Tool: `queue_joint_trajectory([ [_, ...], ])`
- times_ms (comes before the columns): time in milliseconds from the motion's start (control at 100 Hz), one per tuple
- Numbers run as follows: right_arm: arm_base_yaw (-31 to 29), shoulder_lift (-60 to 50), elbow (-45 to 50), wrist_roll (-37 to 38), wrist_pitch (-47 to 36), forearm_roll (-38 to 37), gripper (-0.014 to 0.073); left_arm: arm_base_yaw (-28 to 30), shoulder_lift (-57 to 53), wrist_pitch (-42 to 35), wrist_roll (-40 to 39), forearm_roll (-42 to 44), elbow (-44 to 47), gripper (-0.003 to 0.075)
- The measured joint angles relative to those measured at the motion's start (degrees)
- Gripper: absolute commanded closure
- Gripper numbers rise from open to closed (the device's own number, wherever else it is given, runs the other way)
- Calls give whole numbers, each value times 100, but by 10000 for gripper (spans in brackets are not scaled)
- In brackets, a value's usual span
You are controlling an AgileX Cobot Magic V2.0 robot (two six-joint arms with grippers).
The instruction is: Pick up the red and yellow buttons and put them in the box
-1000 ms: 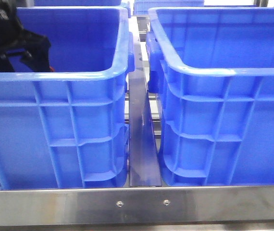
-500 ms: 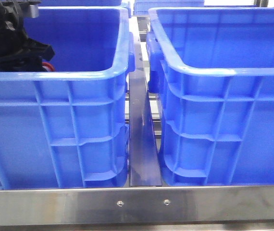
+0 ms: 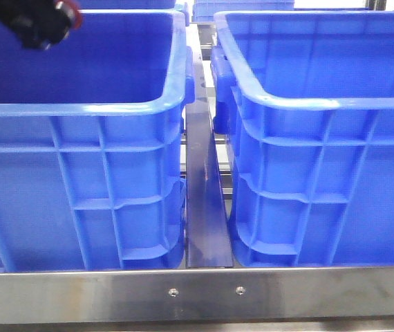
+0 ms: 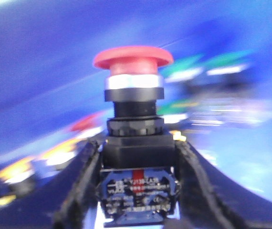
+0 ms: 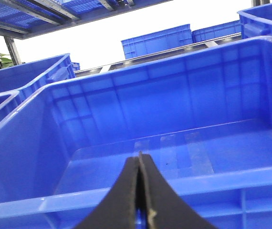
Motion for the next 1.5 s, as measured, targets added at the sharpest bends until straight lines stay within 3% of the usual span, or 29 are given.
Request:
queue_joint_trajectory([
  [330, 0, 0, 0, 0, 0, 0, 662, -1821, -1040, 227, 0, 0, 314, 739],
  [620, 0, 0, 0, 0, -13, 0, 662, -3162, -1144, 235, 0, -10, 319, 739],
  [820, 0, 0, -262, 369, 230, 0, 662, -3297, -1144, 235, 0, -21, 319, 739],
  [990, 0, 61, -1334, 613, 1736, 84, 662, -3297, -1144, 235, 0, -11, 319, 739],
  [1150, 0, 804, -2658, 627, 3315, 526, 662, -3297, -1144, 235, 0, -11, 319, 739],
  [1320, 0, 1530, -3617, 637, 3947, 1093, 654, -3297, -1144, 225, 0, -11, 319, 739],
  [1420, 0, 1841, -3806, 637, 3973, 1325, 577, -3297, -1144, 225, 0, -11, 319, 739],
  [1500, 0, 2029, -3820, 627, 3982, 1564, 414, -3297, -1144, 225, 0, -11, 319, 739],
])
